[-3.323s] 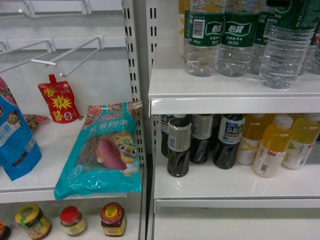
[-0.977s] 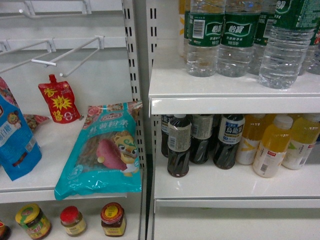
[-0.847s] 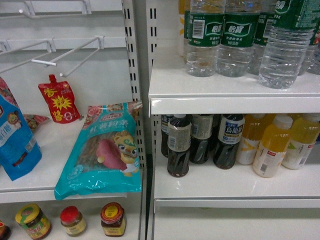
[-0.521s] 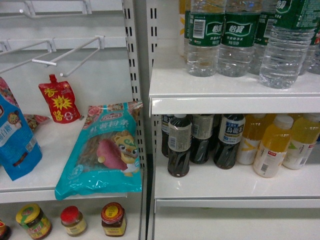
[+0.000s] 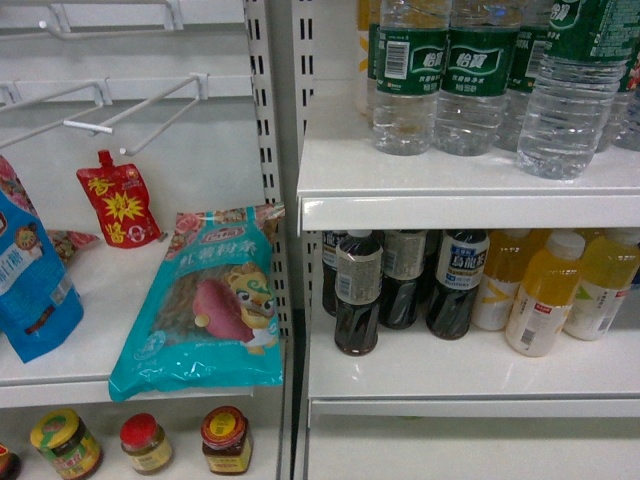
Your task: Move water from second to third shelf
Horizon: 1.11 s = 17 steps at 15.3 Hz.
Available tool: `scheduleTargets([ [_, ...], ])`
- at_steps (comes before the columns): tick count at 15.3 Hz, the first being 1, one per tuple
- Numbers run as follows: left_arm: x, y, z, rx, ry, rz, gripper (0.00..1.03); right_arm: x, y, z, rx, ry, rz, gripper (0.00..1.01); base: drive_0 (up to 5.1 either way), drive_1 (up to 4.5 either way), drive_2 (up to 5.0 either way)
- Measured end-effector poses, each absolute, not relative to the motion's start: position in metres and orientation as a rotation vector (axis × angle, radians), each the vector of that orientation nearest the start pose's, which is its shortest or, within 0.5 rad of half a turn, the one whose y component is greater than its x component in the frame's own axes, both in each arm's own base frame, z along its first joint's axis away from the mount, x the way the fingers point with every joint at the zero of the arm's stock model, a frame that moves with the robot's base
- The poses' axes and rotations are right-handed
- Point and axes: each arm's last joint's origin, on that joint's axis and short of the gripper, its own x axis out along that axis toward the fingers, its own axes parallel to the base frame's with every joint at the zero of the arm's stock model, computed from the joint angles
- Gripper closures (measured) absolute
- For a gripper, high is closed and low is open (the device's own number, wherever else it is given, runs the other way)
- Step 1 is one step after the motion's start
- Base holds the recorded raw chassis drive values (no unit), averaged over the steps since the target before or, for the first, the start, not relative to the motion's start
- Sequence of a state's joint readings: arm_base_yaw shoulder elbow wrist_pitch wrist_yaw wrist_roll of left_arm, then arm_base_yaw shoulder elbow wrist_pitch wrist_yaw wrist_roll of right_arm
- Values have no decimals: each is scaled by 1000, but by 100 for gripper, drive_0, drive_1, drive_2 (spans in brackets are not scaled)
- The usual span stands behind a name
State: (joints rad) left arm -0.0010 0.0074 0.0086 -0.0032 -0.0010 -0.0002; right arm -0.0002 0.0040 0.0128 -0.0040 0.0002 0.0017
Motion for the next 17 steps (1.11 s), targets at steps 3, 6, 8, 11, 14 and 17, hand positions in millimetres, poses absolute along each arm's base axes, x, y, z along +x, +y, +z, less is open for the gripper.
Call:
scheduleTargets([
  [3, 98, 0, 166, 0, 2, 0, 5, 97, 0, 167, 2, -5, 0, 17, 0, 0, 0],
  [6, 98, 0, 166, 0, 2, 0, 5, 97, 0, 167, 2, -5, 0, 3, 0, 0, 0],
  [8, 98, 0, 166, 0, 2, 0, 5, 97, 0, 167, 2, -5, 0, 3, 0, 0, 0],
  [11, 98, 0, 166, 0, 2, 0, 5, 97, 0, 167, 2, -5, 0, 3, 0, 0, 0],
  [14, 98, 0, 166, 0, 2, 0, 5, 97, 0, 167, 2, -5, 0, 3, 0, 0, 0],
  [17, 98, 0, 166, 0, 1, 0, 5, 97, 0, 167, 2, -8, 0, 3, 0, 0, 0],
])
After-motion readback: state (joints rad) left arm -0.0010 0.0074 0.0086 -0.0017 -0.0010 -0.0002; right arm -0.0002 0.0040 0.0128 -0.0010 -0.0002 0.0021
